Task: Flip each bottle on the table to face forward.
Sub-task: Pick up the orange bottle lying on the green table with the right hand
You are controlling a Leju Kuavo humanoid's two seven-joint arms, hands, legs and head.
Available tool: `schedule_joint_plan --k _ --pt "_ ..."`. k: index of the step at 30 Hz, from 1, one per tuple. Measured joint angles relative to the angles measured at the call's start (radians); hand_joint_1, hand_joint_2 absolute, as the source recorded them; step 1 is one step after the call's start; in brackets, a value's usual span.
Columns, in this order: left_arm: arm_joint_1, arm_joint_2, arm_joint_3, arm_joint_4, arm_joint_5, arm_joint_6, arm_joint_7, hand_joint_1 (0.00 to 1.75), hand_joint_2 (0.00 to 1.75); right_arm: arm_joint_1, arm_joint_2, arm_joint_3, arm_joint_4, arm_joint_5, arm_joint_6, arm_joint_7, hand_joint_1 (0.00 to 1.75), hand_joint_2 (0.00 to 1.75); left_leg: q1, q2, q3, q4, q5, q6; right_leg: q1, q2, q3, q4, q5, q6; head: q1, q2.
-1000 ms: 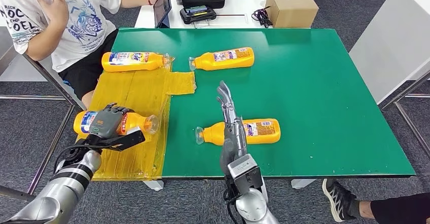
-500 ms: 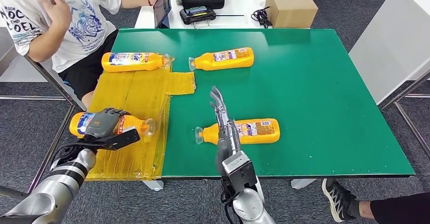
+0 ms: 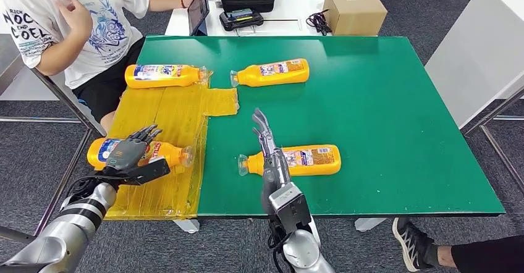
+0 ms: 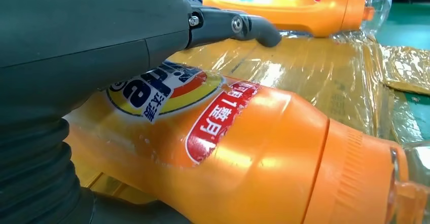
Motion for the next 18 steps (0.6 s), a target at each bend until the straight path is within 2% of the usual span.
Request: schedule_joint_plan --k 6,11,15,18 --pt "-0.001 0.012 0.001 0.005 0.02 -0.145 -0.03 0.0 1.75 -0.001 0.001 -0.003 0.016 -0.005 0.01 0.001 0.0 0.0 0.0 -0.002 0.005 -0.001 0.0 0.0 0.0 -0.001 0.006 0.0 -0.001 -0.001 0.0 0.0" --pt "-0.003 0.024 0.002 0.006 0.044 -0.197 -0.049 0.0 1.75 -0.002 0.005 -0.005 0.029 -0.006 0.012 0.001 0.0 0.0 0.0 -0.003 0.01 -0.001 0.0 -0.001 0.0 -0.001 0.01 0.0 -0.001 -0.001 0.0 0.0" --pt "-0.01 0.041 0.009 0.006 0.113 -0.315 -0.077 0.0 0.0 -0.008 0.008 -0.006 0.041 -0.009 0.018 0.002 0.0 0.0 0.0 -0.003 0.013 -0.001 0.0 -0.001 0.0 -0.001 0.014 0.0 -0.001 -0.001 0.0 0.0" --pt "-0.015 0.059 0.023 0.006 0.195 -0.436 -0.11 0.0 0.0 -0.017 0.01 -0.007 0.057 -0.011 0.023 0.003 0.0 0.0 0.0 -0.002 0.015 -0.001 0.0 -0.002 0.0 -0.001 0.015 0.0 -0.001 -0.002 0.0 0.0"
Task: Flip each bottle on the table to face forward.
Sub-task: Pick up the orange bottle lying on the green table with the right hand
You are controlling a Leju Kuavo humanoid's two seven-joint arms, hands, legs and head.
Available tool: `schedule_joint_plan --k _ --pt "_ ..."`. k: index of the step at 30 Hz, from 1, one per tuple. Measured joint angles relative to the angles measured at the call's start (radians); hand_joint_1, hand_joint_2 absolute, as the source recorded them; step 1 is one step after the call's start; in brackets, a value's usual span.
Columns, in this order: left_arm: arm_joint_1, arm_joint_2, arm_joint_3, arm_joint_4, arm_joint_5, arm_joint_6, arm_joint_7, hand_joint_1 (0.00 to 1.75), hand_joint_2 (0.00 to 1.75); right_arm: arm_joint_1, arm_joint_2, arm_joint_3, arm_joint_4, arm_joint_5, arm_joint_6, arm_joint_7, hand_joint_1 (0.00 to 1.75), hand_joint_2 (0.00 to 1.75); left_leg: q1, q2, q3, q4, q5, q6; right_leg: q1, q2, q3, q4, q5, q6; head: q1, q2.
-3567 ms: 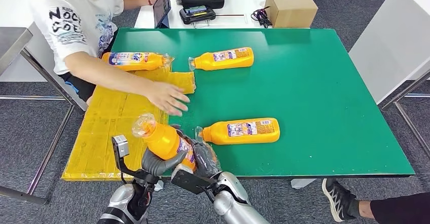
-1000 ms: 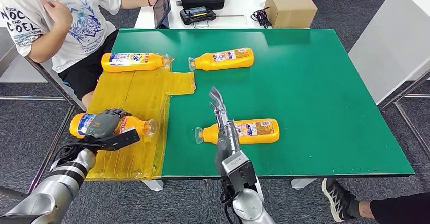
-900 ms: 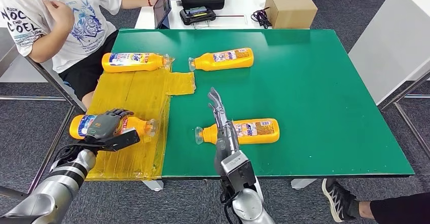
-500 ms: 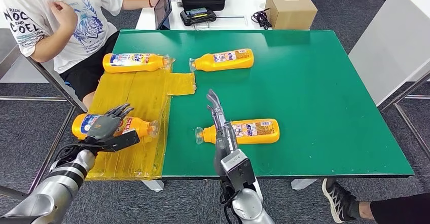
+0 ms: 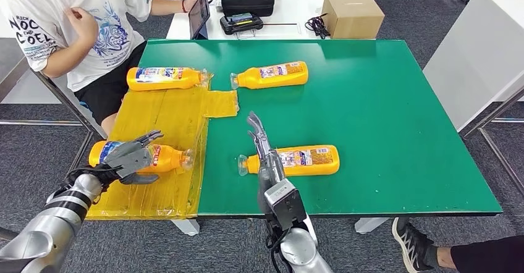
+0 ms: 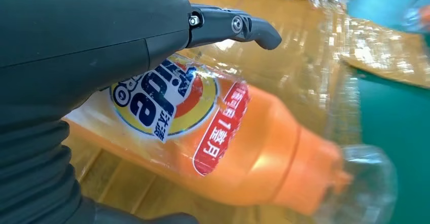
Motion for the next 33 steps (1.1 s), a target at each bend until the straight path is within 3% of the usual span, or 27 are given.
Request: schedule_joint_plan --k 1,5,8,11,16,20,24,27,28,31,33 --pt "0.001 0.004 0.007 -0.001 0.032 -0.036 -0.012 0.0 0.0 -0.003 0.001 0.0 0.005 0.0 0.001 0.0 0.0 0.0 0.0 0.0 0.0 0.0 0.0 0.0 0.0 0.0 0.0 0.0 0.0 0.0 0.0 0.0" --pt "0.029 0.008 0.033 -0.016 0.172 -0.153 -0.076 0.0 0.0 -0.013 0.004 0.0 0.026 -0.003 0.005 0.001 0.0 1.75 0.0 0.0 0.001 0.0 0.0 0.0 0.0 0.0 0.0 0.0 0.0 0.0 0.0 0.0" --pt "0.063 -0.005 0.055 -0.045 0.278 -0.163 -0.114 0.0 0.0 -0.017 0.006 0.0 0.04 -0.008 0.009 0.003 0.0 1.75 0.0 0.0 0.001 0.0 0.0 0.0 0.0 0.0 -0.001 0.0 -0.001 -0.001 0.0 0.0" --pt "0.086 -0.036 0.086 -0.074 0.377 -0.11 -0.119 0.0 0.0 -0.017 0.007 0.0 0.05 -0.003 0.001 0.006 0.0 1.75 0.0 0.0 -0.001 0.0 0.0 0.0 0.0 0.0 -0.003 0.0 0.0 -0.001 0.0 0.0" --pt "0.111 -0.096 0.129 -0.13 0.453 0.142 -0.115 0.0 0.0 -0.01 0.01 0.001 0.057 0.016 -0.016 0.021 0.0 1.75 0.0 0.001 -0.006 0.001 0.001 0.0 0.0 0.0 -0.008 0.0 0.001 -0.002 0.0 0.0" --pt "0.13 -0.128 0.153 -0.187 0.506 0.309 -0.125 0.0 0.0 -0.008 0.01 0.003 0.064 0.016 -0.018 0.027 0.0 0.0 0.0 0.003 -0.01 0.001 0.002 0.0 0.0 0.0 -0.013 0.0 0.002 -0.003 0.0 0.0" --pt "0.165 -0.158 0.163 -0.317 0.609 0.468 -0.127 0.0 0.0 -0.008 0.01 0.005 0.078 -0.002 -0.014 0.031 0.0 0.0 0.0 0.004 -0.015 0.001 0.002 0.0 0.001 0.001 -0.017 0.0 0.003 -0.003 0.0 0.0" --pt "0.193 -0.176 0.163 -0.418 0.684 0.513 -0.127 0.0 1.31 -0.004 0.009 0.006 0.085 -0.001 -0.024 0.027 0.0 0.0 0.0 0.003 -0.017 0.001 0.001 0.0 0.001 0.001 -0.02 0.0 0.002 -0.003 0.0 0.0" --pt "0.202 -0.183 0.163 -0.452 0.715 0.515 -0.127 0.0 1.75 -0.002 0.007 0.005 0.086 0.004 -0.033 0.024 0.0 0.44 0.0 0.003 -0.017 0.001 0.001 0.0 0.001 0.001 -0.02 0.0 0.002 -0.003 0.0 0.0" --pt "0.223 -0.201 0.163 -0.537 0.782 0.509 -0.127 0.0 1.75 0.007 0.002 0.004 0.086 0.021 -0.058 0.018 0.0 1.75 0.0 0.003 -0.019 0.001 0.001 0.0 0.001 0.001 -0.021 0.0 0.002 -0.003 0.0 0.0" --pt "0.235 -0.21 0.163 -0.578 0.799 0.499 -0.127 0.0 1.75 0.011 -0.002 0.002 0.085 0.033 -0.069 0.019 0.0 1.75 0.0 0.004 -0.019 0.001 0.001 0.0 0.001 0.001 -0.021 0.0 0.002 -0.003 0.0 0.0"
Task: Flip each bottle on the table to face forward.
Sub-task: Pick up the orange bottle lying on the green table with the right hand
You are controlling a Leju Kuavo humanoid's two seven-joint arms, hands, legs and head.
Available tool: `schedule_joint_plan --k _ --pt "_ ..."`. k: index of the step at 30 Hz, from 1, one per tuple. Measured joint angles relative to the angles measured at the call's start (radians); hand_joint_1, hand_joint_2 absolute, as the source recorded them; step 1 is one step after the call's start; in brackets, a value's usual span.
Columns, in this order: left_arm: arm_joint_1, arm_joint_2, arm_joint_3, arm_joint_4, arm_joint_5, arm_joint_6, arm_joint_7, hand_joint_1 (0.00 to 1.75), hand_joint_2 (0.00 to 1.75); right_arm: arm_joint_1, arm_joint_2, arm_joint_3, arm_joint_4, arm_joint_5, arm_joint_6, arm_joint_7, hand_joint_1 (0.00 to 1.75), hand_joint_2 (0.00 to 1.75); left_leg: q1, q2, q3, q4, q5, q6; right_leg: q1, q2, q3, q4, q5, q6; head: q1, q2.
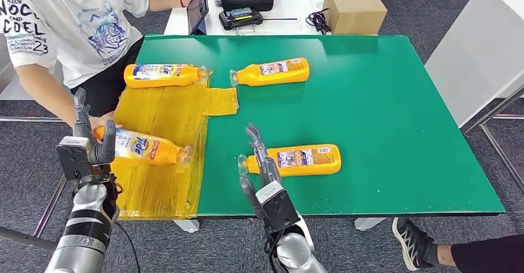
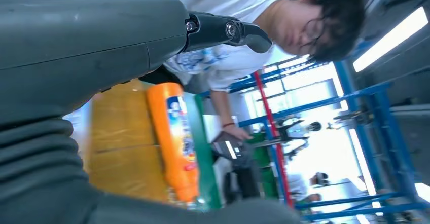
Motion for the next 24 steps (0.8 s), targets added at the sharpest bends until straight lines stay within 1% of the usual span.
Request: schedule_joint_plan --k 2,5,9,14,18,24 --pt "0.015 -0.008 0.0 -0.038 0.018 -0.015 0.0 0.0 1.75 0.003 -0.006 -0.002 -0.004 0.03 -0.015 0.012 0.0 1.75 0.0 0.0 0.0 0.0 0.0 0.0 0.0 0.0 0.0 0.0 0.0 0.0 0.0 0.0" --pt "0.044 -0.023 0.0 -0.088 0.04 -0.034 0.0 0.0 1.75 0.003 -0.032 -0.02 -0.018 0.131 -0.059 0.07 0.0 1.75 0.0 0.0 0.0 0.0 0.0 0.0 0.0 0.0 0.0 0.0 0.0 0.0 0.0 0.0" --pt "0.1 -0.049 0.0 -0.117 0.052 -0.058 0.0 0.0 1.75 -0.015 -0.103 -0.087 -0.03 0.321 -0.125 0.158 0.0 1.75 -0.001 0.0 0.0 0.0 0.0 0.0 -0.001 0.0 0.0 0.0 0.0 0.0 0.0 0.0" --pt "0.155 -0.084 -0.006 -0.12 0.033 -0.063 0.0 0.0 1.75 -0.095 -0.2 -0.174 -0.018 0.487 -0.114 0.247 0.0 1.75 -0.002 0.0 0.0 0.001 0.0 0.001 -0.002 0.0 0.0 -0.001 0.001 0.001 0.0 0.0" --pt "0.174 -0.104 -0.018 -0.117 0.023 -0.06 0.0 0.0 1.75 -0.149 -0.245 -0.211 0.002 0.521 -0.1 0.264 0.0 1.75 -0.002 0.0 0.0 0.001 0.0 0.001 -0.002 0.0 0.0 -0.001 0.001 0.002 0.0 0.0" --pt "0.18 -0.116 -0.023 -0.112 0.021 -0.06 0.0 0.0 1.75 -0.168 -0.27 -0.226 0.017 0.53 -0.098 0.27 0.0 1.75 -0.001 0.0 0.0 0.001 0.0 0.001 -0.001 0.0 0.0 0.0 0.001 0.002 0.0 0.0"
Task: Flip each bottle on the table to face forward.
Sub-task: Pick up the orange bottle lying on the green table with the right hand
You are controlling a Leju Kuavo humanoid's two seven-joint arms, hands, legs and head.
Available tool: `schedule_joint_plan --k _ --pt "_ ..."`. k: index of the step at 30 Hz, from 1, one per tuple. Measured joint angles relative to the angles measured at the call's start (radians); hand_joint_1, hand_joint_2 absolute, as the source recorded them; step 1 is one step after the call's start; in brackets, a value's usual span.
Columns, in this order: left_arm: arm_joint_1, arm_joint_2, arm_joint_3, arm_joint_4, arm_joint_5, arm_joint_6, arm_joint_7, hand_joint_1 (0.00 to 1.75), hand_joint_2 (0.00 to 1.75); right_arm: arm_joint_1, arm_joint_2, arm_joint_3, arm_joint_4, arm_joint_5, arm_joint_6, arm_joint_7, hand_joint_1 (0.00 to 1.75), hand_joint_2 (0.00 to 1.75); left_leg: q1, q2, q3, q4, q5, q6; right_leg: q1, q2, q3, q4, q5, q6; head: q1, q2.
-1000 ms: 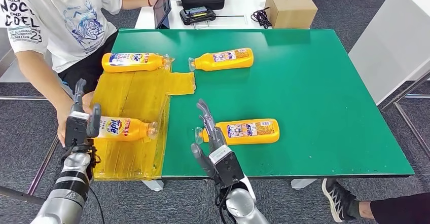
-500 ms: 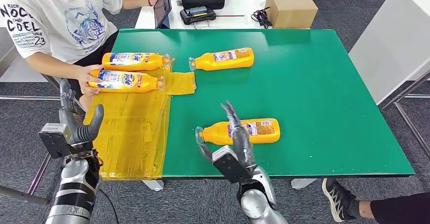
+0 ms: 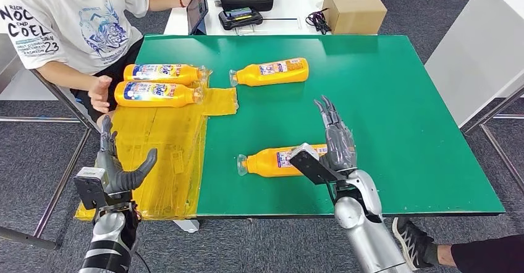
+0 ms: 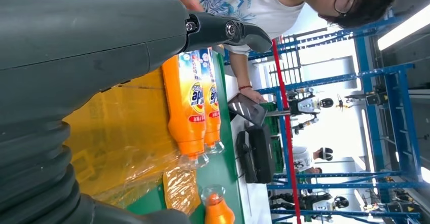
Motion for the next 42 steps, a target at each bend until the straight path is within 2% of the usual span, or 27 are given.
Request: schedule_joint_plan --k 6,10,17,21,28,42 --pt "0.001 -0.004 -0.001 0.001 -0.002 0.0 0.0 0.0 1.75 -0.002 -0.01 -0.001 0.006 0.006 0.0 0.002 0.0 1.75 0.0 0.0 0.0 0.0 0.0 0.0 0.0 0.0 0.0 0.0 0.0 0.0 0.0 0.0" --pt "0.008 -0.005 -0.007 0.003 -0.038 0.006 0.0 0.0 1.75 -0.015 -0.018 0.001 0.009 0.066 0.009 0.028 0.0 1.75 0.0 0.0 -0.001 0.0 0.0 0.0 0.0 0.0 0.0 0.0 0.0 0.0 0.0 0.0" --pt "0.027 -0.008 -0.031 0.008 -0.131 0.06 0.0 0.0 1.75 -0.085 -0.026 0.054 0.067 0.108 0.126 0.085 0.0 1.75 0.0 0.0 0.0 0.0 0.0 0.0 0.0 0.0 0.0 0.0 0.0 0.0 0.0 0.0" --pt "0.027 -0.013 -0.045 0.009 -0.153 0.055 0.002 0.0 1.75 -0.137 -0.023 0.121 0.169 0.088 0.206 0.118 0.0 1.75 0.0 0.0 -0.001 0.0 0.0 0.0 0.0 0.0 0.0 0.0 0.0 0.0 0.0 0.0" --pt "0.018 -0.014 -0.078 0.034 -0.202 0.043 0.006 0.0 1.75 -0.226 -0.016 0.202 0.355 0.026 0.27 0.119 0.0 1.75 0.0 -0.001 -0.001 0.0 0.0 0.0 0.0 0.0 0.0 0.0 0.0 0.0 0.0 0.0" --pt "-0.002 -0.015 -0.122 0.082 -0.222 0.036 0.008 0.0 1.75 -0.273 -0.022 0.257 0.46 -0.056 0.323 0.124 0.0 1.75 0.0 -0.001 -0.001 0.0 0.0 0.0 0.0 0.0 0.0 0.0 0.0 0.0 0.0 0.0"
